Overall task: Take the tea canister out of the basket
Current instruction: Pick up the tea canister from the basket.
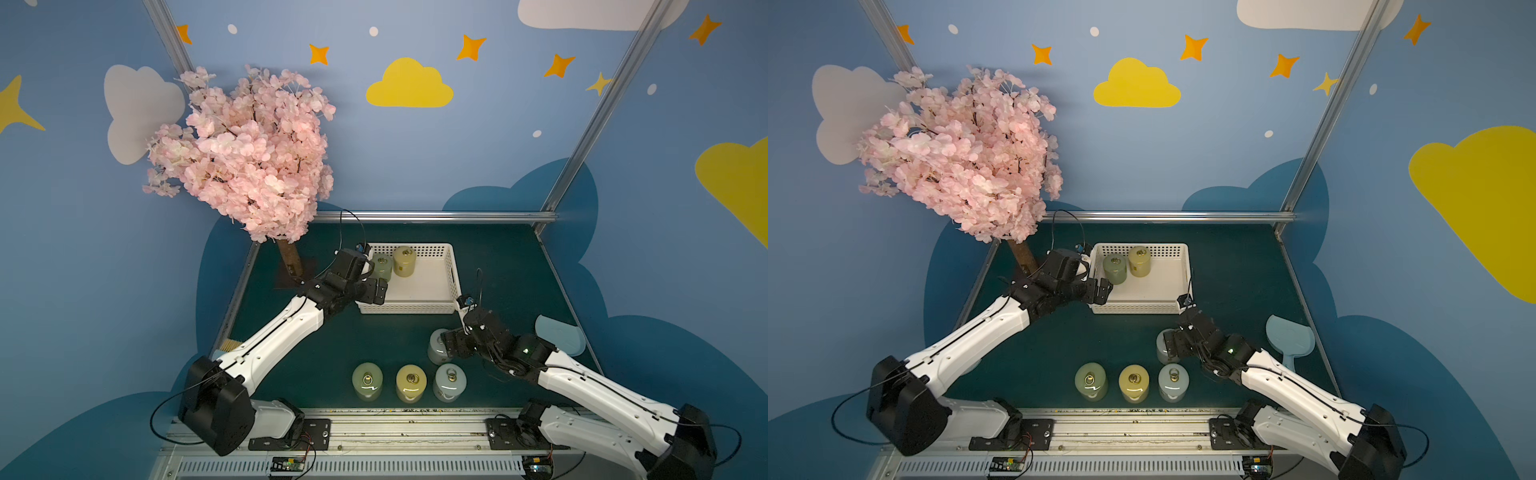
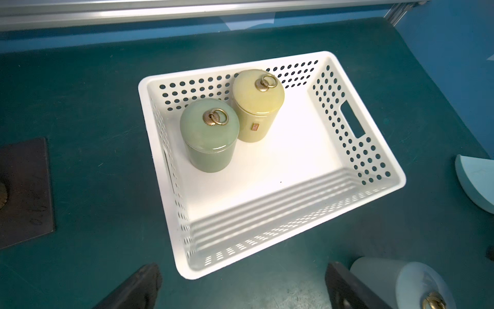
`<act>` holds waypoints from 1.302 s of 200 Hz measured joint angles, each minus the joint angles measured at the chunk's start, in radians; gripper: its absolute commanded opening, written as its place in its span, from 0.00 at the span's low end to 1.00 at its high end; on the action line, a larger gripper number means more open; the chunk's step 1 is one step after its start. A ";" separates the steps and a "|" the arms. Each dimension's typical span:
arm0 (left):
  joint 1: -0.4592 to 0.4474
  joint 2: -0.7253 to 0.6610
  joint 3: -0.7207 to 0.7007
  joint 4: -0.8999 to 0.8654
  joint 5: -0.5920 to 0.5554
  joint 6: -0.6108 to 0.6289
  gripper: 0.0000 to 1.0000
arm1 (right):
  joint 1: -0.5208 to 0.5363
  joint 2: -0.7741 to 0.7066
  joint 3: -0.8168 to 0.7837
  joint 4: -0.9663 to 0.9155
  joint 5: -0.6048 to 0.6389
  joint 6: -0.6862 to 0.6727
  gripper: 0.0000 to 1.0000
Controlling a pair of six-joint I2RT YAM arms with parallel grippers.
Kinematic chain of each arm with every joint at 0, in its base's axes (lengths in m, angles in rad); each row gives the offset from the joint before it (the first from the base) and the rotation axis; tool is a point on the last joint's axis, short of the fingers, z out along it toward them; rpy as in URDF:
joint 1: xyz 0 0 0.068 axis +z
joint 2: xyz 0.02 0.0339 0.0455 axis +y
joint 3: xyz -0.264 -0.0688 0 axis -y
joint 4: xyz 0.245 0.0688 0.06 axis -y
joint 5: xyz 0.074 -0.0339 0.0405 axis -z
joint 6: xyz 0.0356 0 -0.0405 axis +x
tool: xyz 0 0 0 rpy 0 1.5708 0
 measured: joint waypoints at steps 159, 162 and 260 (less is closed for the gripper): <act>0.020 0.444 0.313 -0.015 -0.113 0.042 1.00 | -0.013 -0.121 -0.068 0.077 0.021 -0.069 0.98; 0.020 0.450 0.319 -0.015 -0.114 0.042 1.00 | -0.014 -0.119 -0.068 0.079 0.021 -0.070 0.99; 0.032 0.623 0.451 0.002 -0.141 0.048 1.00 | -0.048 -0.096 -0.068 0.092 0.020 -0.095 0.98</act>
